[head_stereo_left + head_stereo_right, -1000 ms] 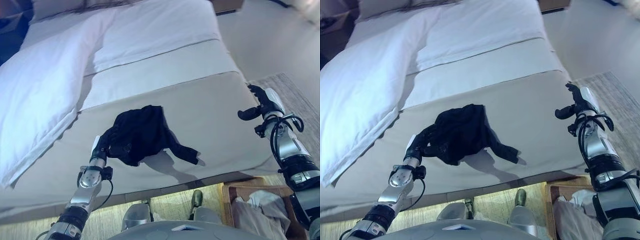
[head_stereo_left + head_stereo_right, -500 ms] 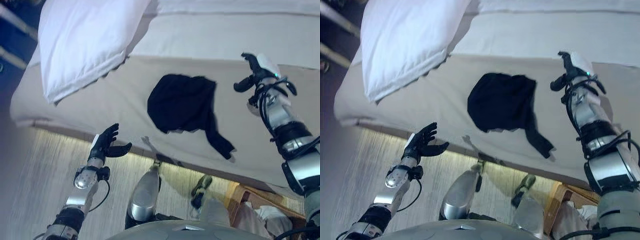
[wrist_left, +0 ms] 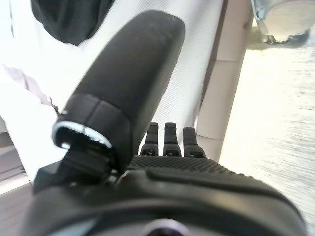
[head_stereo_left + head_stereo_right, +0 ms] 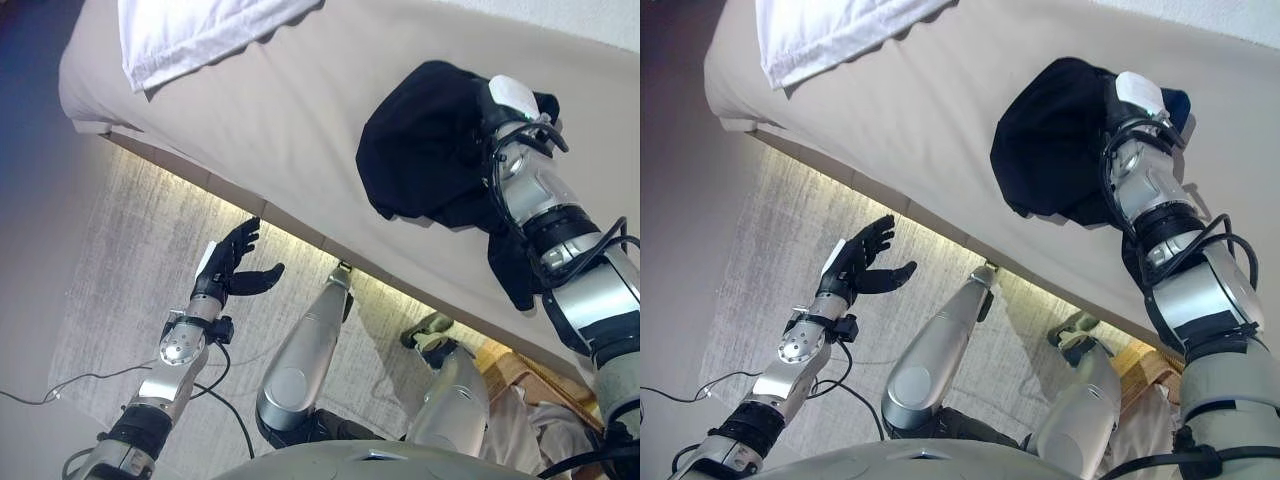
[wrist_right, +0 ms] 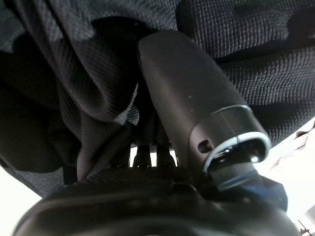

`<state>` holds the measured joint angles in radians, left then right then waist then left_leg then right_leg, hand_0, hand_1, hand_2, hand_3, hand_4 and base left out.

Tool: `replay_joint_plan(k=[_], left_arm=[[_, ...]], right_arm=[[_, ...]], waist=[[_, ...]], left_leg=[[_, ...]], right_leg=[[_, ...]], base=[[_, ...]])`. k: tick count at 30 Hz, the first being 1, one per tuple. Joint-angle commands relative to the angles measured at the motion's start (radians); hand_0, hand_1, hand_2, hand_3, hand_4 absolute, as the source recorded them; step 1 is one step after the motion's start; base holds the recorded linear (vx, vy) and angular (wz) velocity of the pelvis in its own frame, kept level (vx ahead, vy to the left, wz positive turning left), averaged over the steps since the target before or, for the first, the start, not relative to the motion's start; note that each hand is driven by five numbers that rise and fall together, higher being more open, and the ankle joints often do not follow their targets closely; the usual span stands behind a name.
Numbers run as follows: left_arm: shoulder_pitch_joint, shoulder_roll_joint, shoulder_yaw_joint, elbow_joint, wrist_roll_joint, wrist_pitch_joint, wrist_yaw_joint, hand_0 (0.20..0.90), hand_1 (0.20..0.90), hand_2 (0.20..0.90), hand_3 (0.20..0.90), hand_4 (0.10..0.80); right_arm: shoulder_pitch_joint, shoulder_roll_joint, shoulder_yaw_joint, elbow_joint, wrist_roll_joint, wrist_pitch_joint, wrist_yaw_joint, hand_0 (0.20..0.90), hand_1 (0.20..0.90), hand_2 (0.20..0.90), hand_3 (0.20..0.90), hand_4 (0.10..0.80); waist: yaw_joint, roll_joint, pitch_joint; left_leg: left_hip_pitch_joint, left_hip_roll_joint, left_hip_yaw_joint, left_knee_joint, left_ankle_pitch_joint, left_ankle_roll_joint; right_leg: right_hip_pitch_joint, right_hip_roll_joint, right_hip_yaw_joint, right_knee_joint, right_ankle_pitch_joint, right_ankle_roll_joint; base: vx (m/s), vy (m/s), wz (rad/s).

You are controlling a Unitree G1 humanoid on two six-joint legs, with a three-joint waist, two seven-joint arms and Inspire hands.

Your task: Pick up the clothes from the bed and place them into the basket

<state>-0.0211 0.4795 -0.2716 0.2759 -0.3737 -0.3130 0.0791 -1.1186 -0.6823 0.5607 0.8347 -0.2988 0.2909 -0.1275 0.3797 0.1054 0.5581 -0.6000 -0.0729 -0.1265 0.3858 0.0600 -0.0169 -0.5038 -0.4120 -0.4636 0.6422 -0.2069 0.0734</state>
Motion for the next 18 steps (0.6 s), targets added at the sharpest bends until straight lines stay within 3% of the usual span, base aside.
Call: replay_joint_plan(k=[1, 7, 8, 9, 10, 12, 18], left_arm=[[0.021, 0.044, 0.013, -0.11, -0.038, -0.102, 0.044, 0.9, 0.9, 0.9, 0.9, 0.8], [0.029, 0.043, 0.005, -0.145, -0.037, -0.088, 0.06, 0.9, 0.9, 0.9, 0.9, 0.8], [0.03, 0.043, 0.006, -0.146, -0.038, -0.09, 0.058, 0.9, 0.9, 0.9, 0.9, 0.8], [0.029, 0.045, 0.008, -0.149, -0.042, -0.088, 0.058, 0.9, 0.9, 0.9, 0.9, 0.8], [0.028, 0.047, 0.009, -0.151, -0.044, -0.087, 0.056, 0.9, 0.9, 0.9, 0.9, 0.8], [0.029, 0.055, 0.015, -0.162, -0.049, -0.079, 0.05, 0.9, 0.9, 0.9, 0.9, 0.8], [0.03, 0.058, 0.012, -0.164, -0.042, -0.088, 0.053, 0.9, 0.9, 0.9, 0.9, 0.8]], right_arm=[[-0.091, -0.027, 0.08, 0.026, -0.011, 0.003, -0.004, 0.9, 0.9, 0.9, 0.9, 0.8], [-0.09, -0.013, 0.086, 0.104, 0.018, 0.016, 0.05, 0.9, 0.9, 0.9, 0.9, 0.8], [-0.09, -0.011, 0.083, 0.113, 0.027, 0.019, 0.061, 0.827, 0.827, 0.827, 0.815, 0.715], [-0.093, -0.009, 0.082, 0.12, 0.029, 0.02, 0.07, 0.58, 0.58, 0.58, 0.527, 0.427], [-0.095, -0.009, 0.082, 0.123, 0.036, 0.025, 0.076, 0.467, 0.467, 0.467, 0.395, 0.295], [-0.097, -0.003, 0.075, 0.144, 0.072, 0.022, 0.086, 0.3, 0.3, 0.3, 0.2, 0.1], [-0.087, -0.002, 0.045, 0.163, 0.101, -0.017, 0.079, 0.3, 0.3, 0.3, 0.2, 0.1]], waist=[[0.017, 0.057, -0.038], [0.017, 0.077, -0.038], [0.017, 0.08, -0.038], [0.016, 0.081, -0.038], [0.016, 0.081, -0.038], [0.017, 0.08, -0.038], [0.007, 0.064, -0.038]], left_leg=[[-0.084, -0.011, 0.07, 0.133, -0.159, 0.053], [-0.15, -0.027, 0.075, 0.211, -0.188, 0.069], [-0.157, -0.027, 0.076, 0.221, -0.192, 0.07], [-0.161, -0.027, 0.077, 0.228, -0.197, 0.072], [-0.163, -0.026, 0.078, 0.231, -0.199, 0.073], [-0.168, -0.024, 0.078, 0.246, -0.207, 0.077], [-0.128, -0.006, 0.077, 0.207, -0.196, 0.069]], right_leg=[[-0.091, 0.067, 0.02, 0.089, -0.001, -0.06], [-0.155, 0.072, 0.05, 0.142, -0.021, -0.07], [-0.163, 0.073, 0.054, 0.15, -0.023, -0.071], [-0.17, 0.075, 0.057, 0.157, -0.025, -0.072], [-0.173, 0.076, 0.058, 0.16, -0.027, -0.072], [-0.177, 0.081, 0.063, 0.169, -0.03, -0.074], [-0.141, 0.103, 0.063, 0.134, -0.017, -0.07]], base=[[-0.042, 0.01, -0.04], [-0.01, 0.004, -0.01], [0.0, 0.0, 0.0], [0.0, 0.0, 0.0], [0.0, 0.0, 0.0], [0.0, 0.0, 0.0], [-0.019, -0.012, -0.05]])
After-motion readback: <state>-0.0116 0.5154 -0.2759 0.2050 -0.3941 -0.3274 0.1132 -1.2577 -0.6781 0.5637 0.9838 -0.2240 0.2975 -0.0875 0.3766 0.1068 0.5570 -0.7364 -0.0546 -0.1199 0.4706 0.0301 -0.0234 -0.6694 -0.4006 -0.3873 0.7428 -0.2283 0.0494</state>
